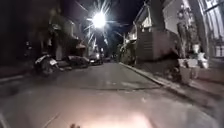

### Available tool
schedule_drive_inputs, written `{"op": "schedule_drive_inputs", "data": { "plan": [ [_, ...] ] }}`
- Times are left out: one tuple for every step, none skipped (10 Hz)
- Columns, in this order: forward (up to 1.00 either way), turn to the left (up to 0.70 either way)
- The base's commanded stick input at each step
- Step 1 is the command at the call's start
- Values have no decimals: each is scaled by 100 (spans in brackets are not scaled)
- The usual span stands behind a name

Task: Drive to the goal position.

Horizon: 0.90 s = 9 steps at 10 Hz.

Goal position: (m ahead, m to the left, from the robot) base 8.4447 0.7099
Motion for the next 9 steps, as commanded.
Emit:
{"op": "schedule_drive_inputs", "data": {
  "plan": [
    [100, 0],
    [100, 0],
    [100, 0],
    [100, 0],
    [100, 0],
    [100, 0],
    [100, 0],
    [100, 0],
    [100, 0]
  ]
}}
